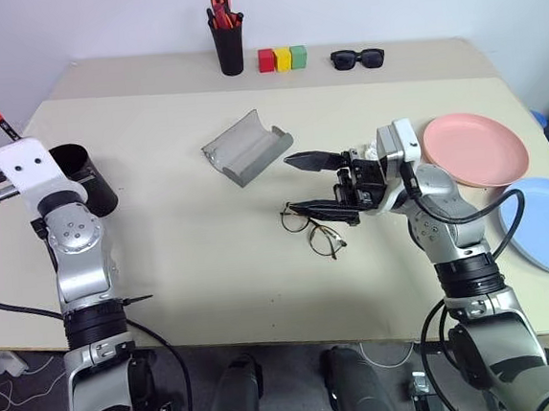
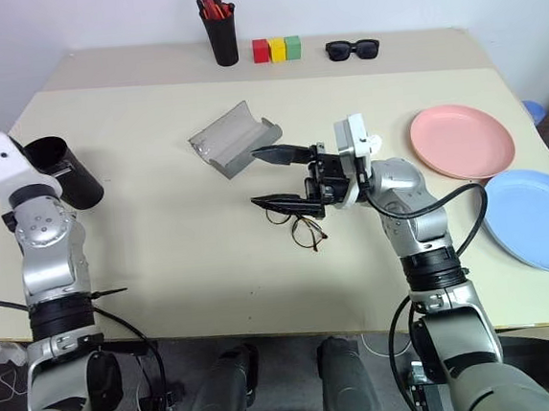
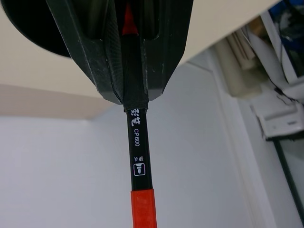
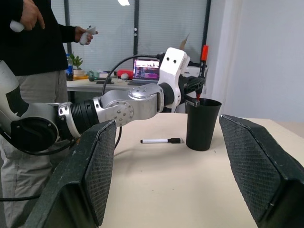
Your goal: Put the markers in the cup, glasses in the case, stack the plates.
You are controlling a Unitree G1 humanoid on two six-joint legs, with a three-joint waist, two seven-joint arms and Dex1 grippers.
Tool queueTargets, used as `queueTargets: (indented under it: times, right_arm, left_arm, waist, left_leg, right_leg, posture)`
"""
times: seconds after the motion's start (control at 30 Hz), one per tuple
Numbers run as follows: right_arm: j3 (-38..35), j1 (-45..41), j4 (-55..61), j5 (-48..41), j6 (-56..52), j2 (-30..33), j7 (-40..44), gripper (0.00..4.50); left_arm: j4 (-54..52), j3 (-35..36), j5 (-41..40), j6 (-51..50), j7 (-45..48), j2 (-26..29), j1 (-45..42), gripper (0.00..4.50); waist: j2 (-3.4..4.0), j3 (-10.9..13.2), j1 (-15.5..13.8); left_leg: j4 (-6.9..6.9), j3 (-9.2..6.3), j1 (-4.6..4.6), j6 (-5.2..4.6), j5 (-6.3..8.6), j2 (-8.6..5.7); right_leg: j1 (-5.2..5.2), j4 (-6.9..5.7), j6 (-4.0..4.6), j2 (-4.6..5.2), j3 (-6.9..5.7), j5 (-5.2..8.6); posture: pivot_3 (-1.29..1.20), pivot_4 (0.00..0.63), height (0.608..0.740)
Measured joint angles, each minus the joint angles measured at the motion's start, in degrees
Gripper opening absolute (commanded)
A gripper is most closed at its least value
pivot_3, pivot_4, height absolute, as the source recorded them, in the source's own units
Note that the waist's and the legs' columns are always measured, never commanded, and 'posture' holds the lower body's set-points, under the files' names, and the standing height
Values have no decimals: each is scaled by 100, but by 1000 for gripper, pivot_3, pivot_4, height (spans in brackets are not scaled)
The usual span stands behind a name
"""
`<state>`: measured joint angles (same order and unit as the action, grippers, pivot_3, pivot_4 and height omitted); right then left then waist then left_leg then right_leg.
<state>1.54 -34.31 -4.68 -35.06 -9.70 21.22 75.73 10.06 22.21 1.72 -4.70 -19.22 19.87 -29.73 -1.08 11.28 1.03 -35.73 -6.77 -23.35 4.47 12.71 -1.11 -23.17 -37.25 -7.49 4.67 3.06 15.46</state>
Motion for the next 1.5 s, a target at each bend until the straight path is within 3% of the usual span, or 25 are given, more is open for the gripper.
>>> queueTargets:
  times: [0.07, 0.17, 0.37, 1.03, 1.13, 1.27, 1.5]
  right_arm:
    - [-3, 21, 0, 0, 0, 14, -1, 3539]
    - [-5, 44, 0, 1, 2, 19, -8, 3539]
    - [-9, 68, 0, 12, 19, 33, -53, 3539]
    - [-6, 82, -186, 278, 320, 6, -64, 3539]
    - [-7, 93, -183, 283, 322, 18, -60, 3539]
    - [19, 222, -187, 305, 247, 185, 39, 3539]
    - [176, 521, -51, 357, 38, 356, 174, 3539]
  left_arm:
    - [44, 0, -25, 3, 0, -39, 0, 63]
    - [47, 0, -77, 11, 6, -105, 1, 1271]
    - [47, -2, -122, 11, 41, -116, 1, 4397]
    - [-1394, -99, -751, -353, 909, -241, 96, 4459]
    - [-2417, -235, -1319, -1018, 1593, 2, 680, 4459]
    - [-4261, -380, -2446, -2548, 2557, 615, 2081, 4459]
    - [-5513, 767, -3969, -5815, 2055, 888, 2645, 4459]
  waist:
    - [0, 0, 1]
    - [0, 0, 0]
    - [0, 0, 0]
    - [0, 0, 4]
    - [1, -1, 54]
    - [3, 0, 137]
    - [4, 0, 151]
  left_leg:
    - [0, 0, 0, 0, 0, 0]
    - [0, 0, 0, 0, 0, 0]
    - [0, 0, 0, 0, 0, 0]
    - [0, 0, 0, 0, 0, 0]
    - [6, 2, 0, 0, 0, 1]
    - [12, -1, 2, -1, 0, 5]
    - [0, -1, 10, -1, 0, 5]
  right_leg:
    - [0, 0, 0, 0, 0, 0]
    - [0, 0, 0, 0, 0, 0]
    - [0, 0, 0, 0, 0, 0]
    - [0, 1, 0, 0, 0, 0]
    - [0, 5, 0, 0, 3, 0]
    - [-2, 2, 2, -4, 3, 2]
    - [9, -2, 3, -7, 3, 3]
  posture:
    - [0, 150, 740]
    - [0, 150, 740]
    - [0, 150, 740]
    - [0, 150, 740]
    - [0, 150, 740]
    - [0, 150, 740]
    - [0, 150, 740]
